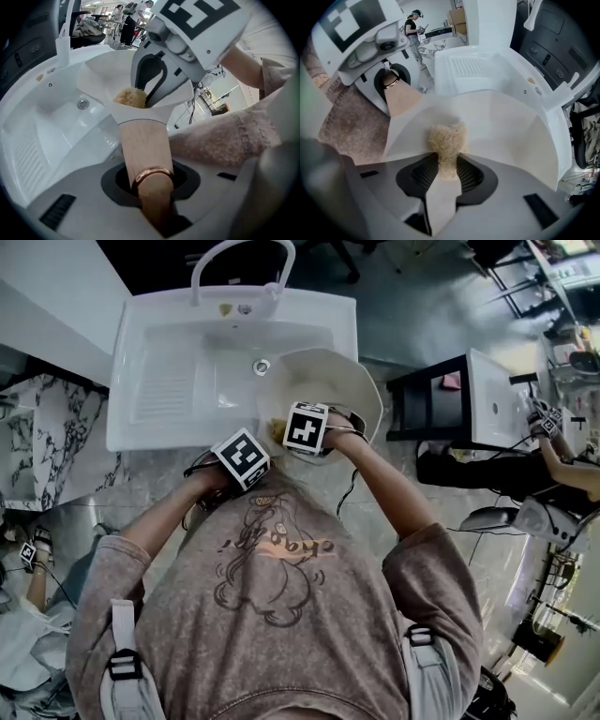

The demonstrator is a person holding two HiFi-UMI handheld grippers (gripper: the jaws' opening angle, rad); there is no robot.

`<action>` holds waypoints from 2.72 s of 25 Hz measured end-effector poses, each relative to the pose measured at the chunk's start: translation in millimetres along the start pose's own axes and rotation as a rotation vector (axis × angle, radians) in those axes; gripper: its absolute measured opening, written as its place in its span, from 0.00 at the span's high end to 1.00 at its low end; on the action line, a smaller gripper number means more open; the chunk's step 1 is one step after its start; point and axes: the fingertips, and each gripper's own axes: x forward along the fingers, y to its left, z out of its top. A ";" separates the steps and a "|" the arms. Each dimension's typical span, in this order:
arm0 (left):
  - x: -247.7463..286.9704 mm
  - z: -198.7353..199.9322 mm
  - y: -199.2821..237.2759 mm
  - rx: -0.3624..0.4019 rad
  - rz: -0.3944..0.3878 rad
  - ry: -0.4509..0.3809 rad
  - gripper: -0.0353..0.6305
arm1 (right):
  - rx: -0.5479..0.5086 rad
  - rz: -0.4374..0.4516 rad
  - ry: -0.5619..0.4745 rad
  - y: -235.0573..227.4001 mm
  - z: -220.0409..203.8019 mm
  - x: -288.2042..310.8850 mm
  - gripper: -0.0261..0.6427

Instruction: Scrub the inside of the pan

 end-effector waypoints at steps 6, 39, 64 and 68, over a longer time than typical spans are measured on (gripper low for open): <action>0.1 -1.5 -1.4 0.005 0.005 0.008 0.78 | -0.003 -0.046 0.071 -22.4 7.7 8.1 0.76; -2.6 -4.2 -4.5 -0.014 -0.026 0.001 0.79 | 0.317 -0.284 -0.003 -153.6 -37.3 6.0 0.76; -1.7 -7.2 -5.0 -0.005 -0.031 0.005 0.79 | 0.246 -0.127 0.239 -106.6 -116.4 -4.3 0.76; -1.2 -7.1 -4.7 -0.007 -0.031 0.005 0.79 | 0.236 -0.099 0.257 -95.3 -121.2 -4.8 0.76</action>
